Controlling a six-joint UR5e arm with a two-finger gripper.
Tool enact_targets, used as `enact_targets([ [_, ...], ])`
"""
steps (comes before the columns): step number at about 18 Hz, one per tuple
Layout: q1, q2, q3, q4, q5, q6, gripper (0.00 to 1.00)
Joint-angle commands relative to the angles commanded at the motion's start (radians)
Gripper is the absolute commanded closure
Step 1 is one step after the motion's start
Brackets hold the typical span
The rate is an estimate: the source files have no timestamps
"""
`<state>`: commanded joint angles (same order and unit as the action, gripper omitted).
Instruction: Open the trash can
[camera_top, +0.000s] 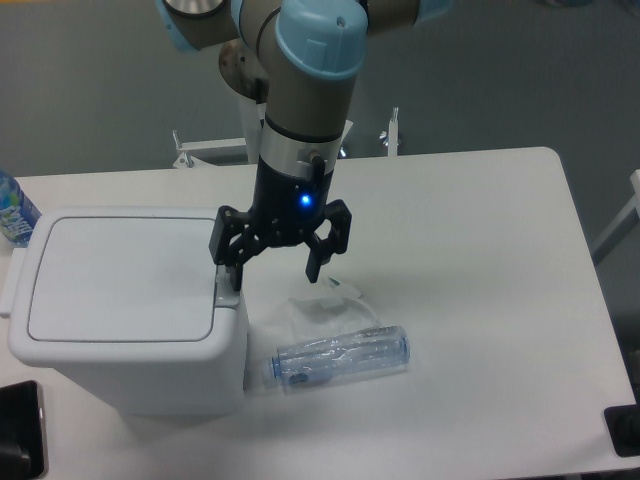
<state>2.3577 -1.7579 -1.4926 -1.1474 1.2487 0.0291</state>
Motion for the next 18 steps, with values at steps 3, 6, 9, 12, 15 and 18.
enact_targets([
  [3,0.002,-0.002,0.000,0.002,0.000,0.000,0.00],
  [6,0.002,-0.008,0.000,0.002,0.000,0.000,0.00],
  [9,0.002,-0.008,0.000,0.002,0.000,0.002,0.00],
  [12,0.002,-0.006,0.020,0.003,0.000,0.003,0.00],
  [15,0.011,-0.009,0.095,0.008,0.002,0.014,0.00],
  [18,0.054,-0.011,0.144,0.067,0.009,0.023,0.00],
])
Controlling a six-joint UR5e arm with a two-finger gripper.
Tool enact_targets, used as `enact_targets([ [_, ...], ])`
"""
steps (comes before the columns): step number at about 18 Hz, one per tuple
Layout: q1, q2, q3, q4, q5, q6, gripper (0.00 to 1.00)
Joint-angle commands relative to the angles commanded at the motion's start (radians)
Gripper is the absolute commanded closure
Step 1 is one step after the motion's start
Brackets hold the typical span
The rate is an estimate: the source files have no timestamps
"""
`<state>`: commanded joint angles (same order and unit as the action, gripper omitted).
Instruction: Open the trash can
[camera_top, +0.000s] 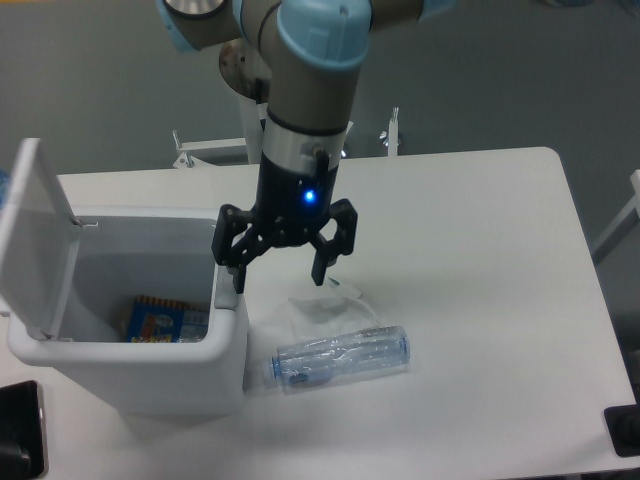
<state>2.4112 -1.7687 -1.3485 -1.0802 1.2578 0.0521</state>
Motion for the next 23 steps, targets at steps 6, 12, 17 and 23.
enact_targets([
  [6,0.094,0.003,0.051,0.063,0.087,0.074,0.00],
  [12,0.193,0.008,0.035,0.049,0.116,0.362,0.00],
  [17,0.250,0.008,0.006,0.046,0.173,0.580,0.00],
  [23,0.272,0.009,-0.038,0.046,0.201,0.746,0.00],
])
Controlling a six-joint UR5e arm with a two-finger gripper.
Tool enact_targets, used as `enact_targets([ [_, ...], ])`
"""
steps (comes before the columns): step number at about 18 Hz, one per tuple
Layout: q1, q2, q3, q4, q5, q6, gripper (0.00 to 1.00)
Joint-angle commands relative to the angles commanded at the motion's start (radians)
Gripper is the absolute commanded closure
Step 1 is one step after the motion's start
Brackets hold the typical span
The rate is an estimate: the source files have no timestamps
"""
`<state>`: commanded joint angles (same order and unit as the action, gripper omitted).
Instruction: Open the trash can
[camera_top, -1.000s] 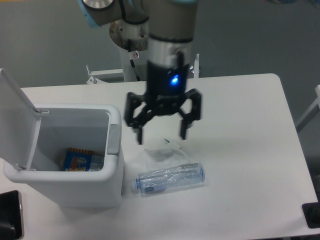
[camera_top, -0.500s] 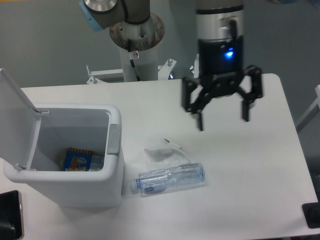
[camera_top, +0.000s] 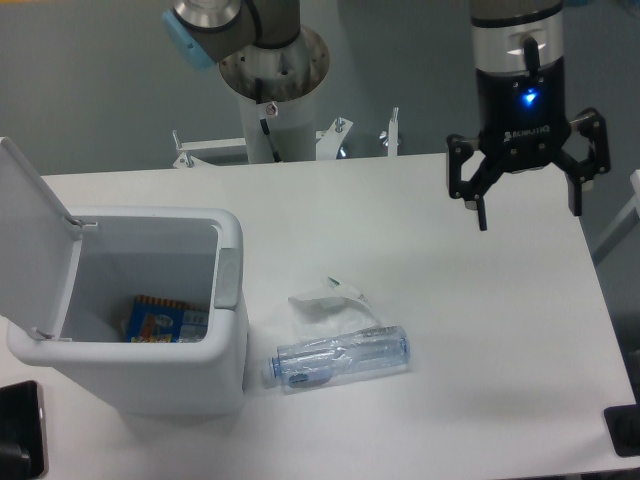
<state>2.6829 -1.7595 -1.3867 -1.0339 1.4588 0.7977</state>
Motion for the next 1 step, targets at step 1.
enact_targets([
  [1,0.000,0.000,-0.003,0.002,0.003,0.002,0.00],
])
